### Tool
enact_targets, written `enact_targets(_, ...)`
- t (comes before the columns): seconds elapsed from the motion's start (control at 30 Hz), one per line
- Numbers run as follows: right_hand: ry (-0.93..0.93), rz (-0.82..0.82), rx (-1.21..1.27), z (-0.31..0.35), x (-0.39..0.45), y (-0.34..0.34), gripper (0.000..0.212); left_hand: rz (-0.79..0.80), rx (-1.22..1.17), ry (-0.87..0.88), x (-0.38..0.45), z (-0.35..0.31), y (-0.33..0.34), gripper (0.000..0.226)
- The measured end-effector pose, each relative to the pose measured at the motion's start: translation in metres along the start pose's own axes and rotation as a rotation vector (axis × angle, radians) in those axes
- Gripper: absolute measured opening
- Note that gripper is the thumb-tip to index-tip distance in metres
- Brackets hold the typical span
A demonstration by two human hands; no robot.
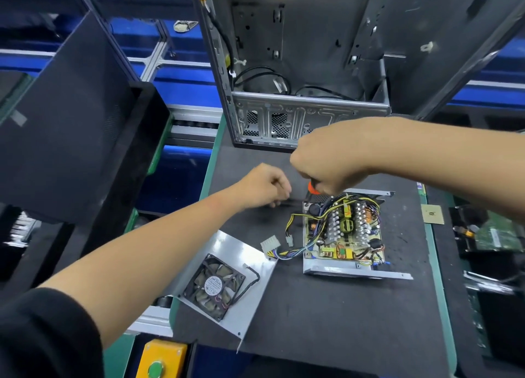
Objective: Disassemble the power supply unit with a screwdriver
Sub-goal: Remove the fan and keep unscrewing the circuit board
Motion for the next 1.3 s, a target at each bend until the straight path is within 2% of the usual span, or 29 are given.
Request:
enact_targets(0.07,-0.056,-0.031,-0.104,0.004,-0.001,-0.005,0.031,0.066,0.035,-0.091,0.001,0.012,0.017,0.010)
enact_targets(0.17,-0.079,-0.058,-0.122,0.013,-0.002,-0.010,0.027,0.054,-0.090,-0.136,0.003,0.017,0.032,0.010)
enact_targets(0.23,-0.034,-0.091,-0.044,0.009,0.001,-0.008,0.020,0.035,-0.177,-0.154,0.003,0.020,0.035,0.017)
enact_targets(0.37,0.146,-0.005,0.190,-0.007,0.000,0.008,0.033,0.049,-0.290,-0.194,-0.002,0.027,0.040,0.015)
enact_targets(0.5,0.132,-0.052,0.234,-0.007,-0.004,0.012,0.020,0.031,-0.362,-0.195,-0.006,0.031,0.042,0.010)
enact_targets(0.67,0.076,-0.215,0.318,-0.016,-0.015,0.007,0.007,0.006,-0.365,-0.183,-0.006,0.033,0.044,0.011)
enact_targets(0.8,0.004,-0.263,0.401,-0.013,-0.015,0.009,0.014,-0.004,-0.349,-0.179,-0.007,0.032,0.048,0.015)
enact_targets(0.87,-0.037,-0.244,0.362,-0.009,-0.017,0.010,0.018,-0.007,-0.355,-0.187,-0.008,0.032,0.050,0.016)
enact_targets(1.0,-0.139,-0.151,0.130,0.003,-0.017,0.014,0.019,0.001,-0.372,-0.223,-0.009,0.032,0.050,0.018)
enact_targets(1.1,-0.016,-0.108,0.227,-0.006,-0.019,0.017,0.017,0.024,-0.408,-0.279,-0.011,0.031,0.053,0.016)
enact_targets(1.17,0.093,-0.079,0.309,-0.013,-0.017,0.021,0.025,0.032,-0.431,-0.300,-0.012,0.030,0.055,0.016)
enact_targets(1.3,0.063,-0.136,0.272,-0.005,-0.013,0.018,0.024,0.035,-0.445,-0.322,-0.013,0.034,0.059,0.017)
Point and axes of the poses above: each hand's wrist, its own x-axis towards the middle knuckle, its own y-axis out of the palm, z = x × y, the point moved 7 cm from there along x, towards the middle knuckle, and after that the axes turned 10 degrees about -y, right-handed, at the moved point
